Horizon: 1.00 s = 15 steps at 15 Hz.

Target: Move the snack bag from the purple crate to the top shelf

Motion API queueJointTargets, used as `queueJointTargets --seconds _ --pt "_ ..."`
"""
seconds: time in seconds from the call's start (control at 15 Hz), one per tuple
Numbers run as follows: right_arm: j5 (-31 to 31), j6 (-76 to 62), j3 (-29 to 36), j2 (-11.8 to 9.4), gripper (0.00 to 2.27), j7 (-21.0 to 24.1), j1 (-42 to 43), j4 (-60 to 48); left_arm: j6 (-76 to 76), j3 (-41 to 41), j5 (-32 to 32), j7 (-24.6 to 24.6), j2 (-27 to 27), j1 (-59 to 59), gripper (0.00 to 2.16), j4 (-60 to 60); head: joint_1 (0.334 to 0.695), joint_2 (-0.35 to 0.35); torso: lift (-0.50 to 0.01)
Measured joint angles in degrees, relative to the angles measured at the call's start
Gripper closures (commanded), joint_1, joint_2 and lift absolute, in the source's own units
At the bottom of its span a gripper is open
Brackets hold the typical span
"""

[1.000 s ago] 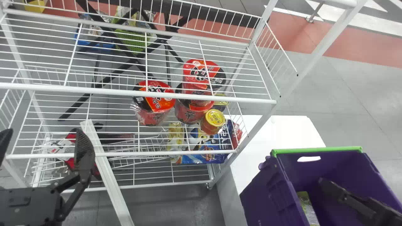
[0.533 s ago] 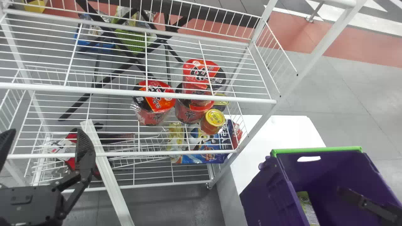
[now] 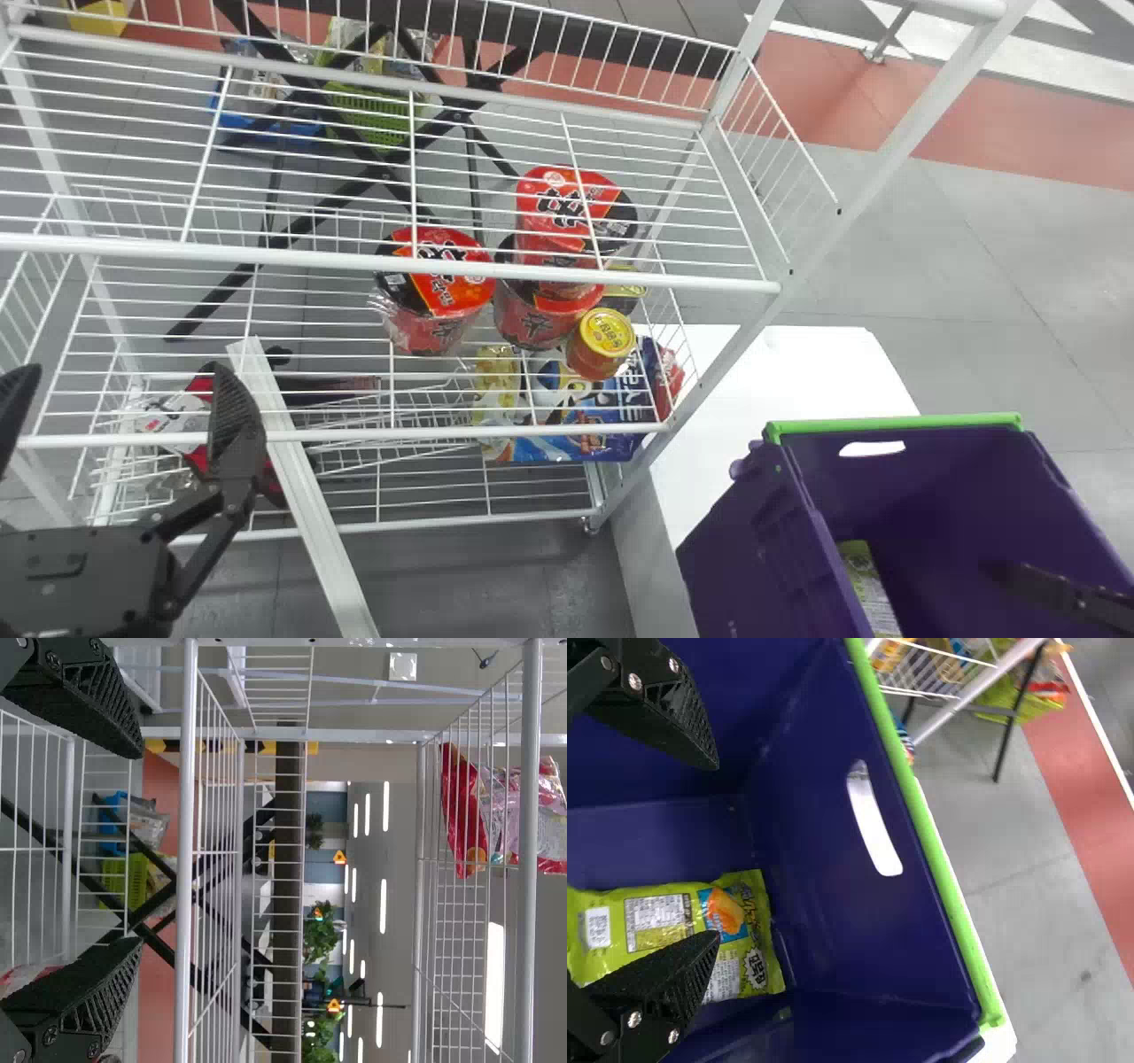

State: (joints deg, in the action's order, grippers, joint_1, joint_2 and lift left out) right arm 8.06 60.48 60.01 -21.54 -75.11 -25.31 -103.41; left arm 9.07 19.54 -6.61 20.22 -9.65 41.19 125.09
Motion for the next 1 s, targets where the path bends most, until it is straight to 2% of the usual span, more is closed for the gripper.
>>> queueJointTargets --seconds 0.13,0.27,0.47,0.67,1.0 --pt "2.73 -4.12 -0.23 -2.03 0.15 -3.01 -0.70 4.03 -0.04 0.02 0.13 0.11 -0.13 -0.05 0.06 0.00 0.695 -0.350 -0.455" --pt "5.01 -8.69 -0.40 -4.58 0.13 -3.02 -1.94 7.70 -0.07 -0.07 0.49 0.17 -0.18 -0.06 0.06 -0.01 0.695 -0.350 -0.455" --pt "7.80 -17.68 -1.01 -6.50 0.12 -3.02 -3.96 12.16 -0.07 -0.31 1.02 0.10 -0.19 -0.09 0.06 -0.17 0.695 -0.350 -0.455" --pt "8.24 -20.22 -2.51 -6.93 0.11 -3.02 -4.73 14.03 -0.04 -0.33 1.47 -0.22 -0.20 -0.47 0.06 -0.36 0.695 -0.350 -0.455" --pt "10.99 -17.35 -8.61 -5.98 0.09 -3.02 -4.84 14.45 0.51 -0.36 1.61 0.09 -0.19 -0.79 0.06 -1.05 0.695 -0.350 -0.455"
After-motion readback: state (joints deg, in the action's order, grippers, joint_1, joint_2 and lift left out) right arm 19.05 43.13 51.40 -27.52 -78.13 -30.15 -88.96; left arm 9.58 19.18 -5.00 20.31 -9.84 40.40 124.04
